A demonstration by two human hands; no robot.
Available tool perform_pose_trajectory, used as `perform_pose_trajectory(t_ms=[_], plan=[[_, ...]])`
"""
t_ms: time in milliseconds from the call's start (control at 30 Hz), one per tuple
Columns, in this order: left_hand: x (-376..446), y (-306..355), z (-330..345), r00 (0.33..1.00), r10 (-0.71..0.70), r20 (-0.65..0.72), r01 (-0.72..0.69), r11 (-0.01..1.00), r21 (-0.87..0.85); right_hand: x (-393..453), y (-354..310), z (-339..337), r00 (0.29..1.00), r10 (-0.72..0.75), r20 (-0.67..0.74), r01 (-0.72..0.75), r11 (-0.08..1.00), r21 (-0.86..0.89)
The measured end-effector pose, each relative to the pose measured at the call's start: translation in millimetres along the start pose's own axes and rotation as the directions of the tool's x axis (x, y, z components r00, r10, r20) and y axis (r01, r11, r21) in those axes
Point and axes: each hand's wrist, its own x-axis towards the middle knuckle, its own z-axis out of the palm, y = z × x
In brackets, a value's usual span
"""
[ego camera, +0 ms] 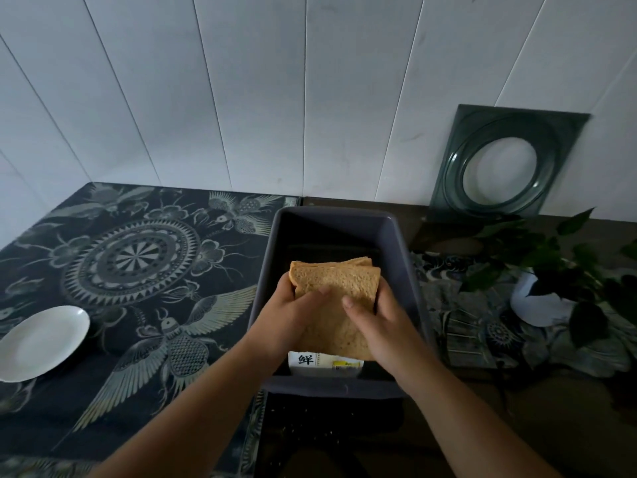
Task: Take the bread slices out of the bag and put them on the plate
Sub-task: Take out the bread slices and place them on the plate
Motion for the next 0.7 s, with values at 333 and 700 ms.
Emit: perform_pose_trajectory(t_ms=[333,700], plan=[[-15.1,9.3,6.5,0.998,-0.057,0.018,0.059,0.989,-0.133,13.4,8.6,-21.9,0.990,0.119,-0.076,-0.093,0.954,0.285],[-70.5,4.5,-7.8,0.956,-0.017,-0.292,-0.033,0.986,-0.164,29.8,-13.2,-12.8,0.854,0.083,0.514,-0.178,0.974,0.138]])
